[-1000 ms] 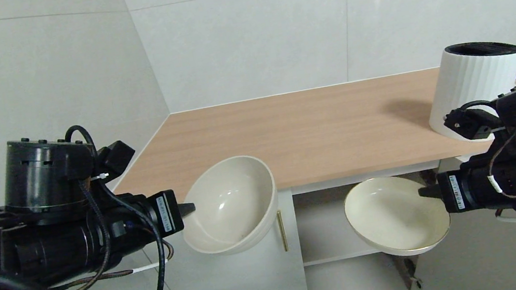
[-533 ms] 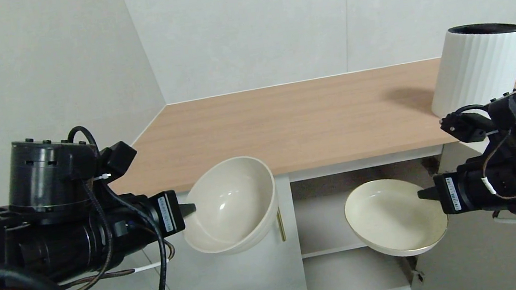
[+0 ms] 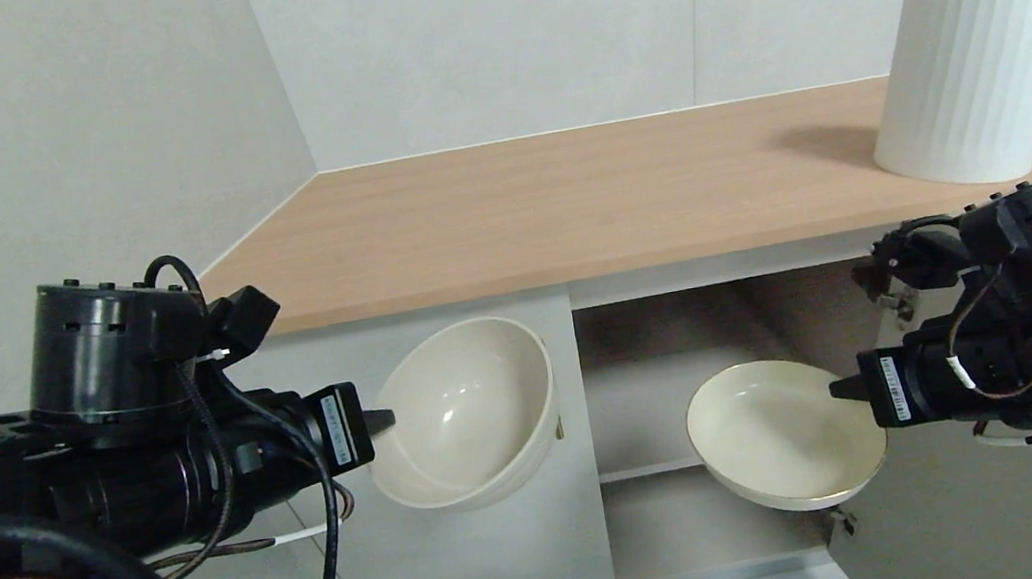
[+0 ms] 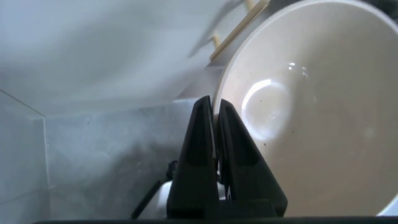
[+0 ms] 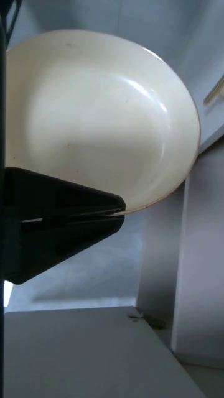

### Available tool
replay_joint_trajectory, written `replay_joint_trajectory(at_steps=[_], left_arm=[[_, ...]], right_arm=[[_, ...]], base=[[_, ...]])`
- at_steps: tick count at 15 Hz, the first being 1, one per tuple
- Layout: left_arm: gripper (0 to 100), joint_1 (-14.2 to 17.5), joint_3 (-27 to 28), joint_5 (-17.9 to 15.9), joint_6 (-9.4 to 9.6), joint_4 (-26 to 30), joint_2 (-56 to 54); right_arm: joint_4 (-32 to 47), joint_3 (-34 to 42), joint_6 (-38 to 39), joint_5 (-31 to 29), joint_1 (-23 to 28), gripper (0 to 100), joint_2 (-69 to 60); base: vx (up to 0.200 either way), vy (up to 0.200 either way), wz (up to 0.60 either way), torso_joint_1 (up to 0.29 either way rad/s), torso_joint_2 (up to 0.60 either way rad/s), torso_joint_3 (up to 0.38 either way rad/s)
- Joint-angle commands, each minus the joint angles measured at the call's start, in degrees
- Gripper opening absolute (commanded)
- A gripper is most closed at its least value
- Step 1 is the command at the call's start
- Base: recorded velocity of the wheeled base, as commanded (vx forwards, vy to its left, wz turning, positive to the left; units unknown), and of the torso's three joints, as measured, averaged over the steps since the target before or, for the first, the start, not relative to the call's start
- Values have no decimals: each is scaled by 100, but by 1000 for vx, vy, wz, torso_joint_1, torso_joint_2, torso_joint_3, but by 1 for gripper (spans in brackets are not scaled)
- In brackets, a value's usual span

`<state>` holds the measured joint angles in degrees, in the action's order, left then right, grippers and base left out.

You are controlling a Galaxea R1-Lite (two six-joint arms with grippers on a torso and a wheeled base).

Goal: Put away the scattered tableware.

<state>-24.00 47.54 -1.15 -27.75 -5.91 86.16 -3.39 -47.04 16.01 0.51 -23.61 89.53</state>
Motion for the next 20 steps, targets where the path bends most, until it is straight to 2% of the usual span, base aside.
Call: replay_joint_trajectory(at_steps=[1,5,9,11,15,17,18,20], left_arm=[[0,1,1,0,-3,-6,32],[0,1,9,0,-3,-6,41],[0,1,9,0,-3,-6,85],[0,1,9,0,68,-6,94],[0,1,27,0,120,-15,243],[0,1,18,0,120,-15,252],[0,1,18,0,120,-15,252],[0,1,9,0,120,-15,278]], right_arm=[[-39,2,-1,2,32,0,126],[-109,2,-1,2,120,0,285],[-162,2,-1,2,120,0,355],[-285,-24,8,-7,120,0,566],[-2157,-86,8,-51,296,0,2315],[-2430,-130,8,-51,322,0,2526],[-2781,-525,34,-482,393,0,3308],[-2816,-912,175,-754,419,0,3818]], base=[[0,0,0,-144,461,310],[0,0,0,-121,425,299],[0,0,0,-24,102,70],[0,0,0,0,0,0],[0,0,0,0,0,0],[0,0,0,0,0,0],[0,0,0,0,0,0],[0,0,0,0,0,0]])
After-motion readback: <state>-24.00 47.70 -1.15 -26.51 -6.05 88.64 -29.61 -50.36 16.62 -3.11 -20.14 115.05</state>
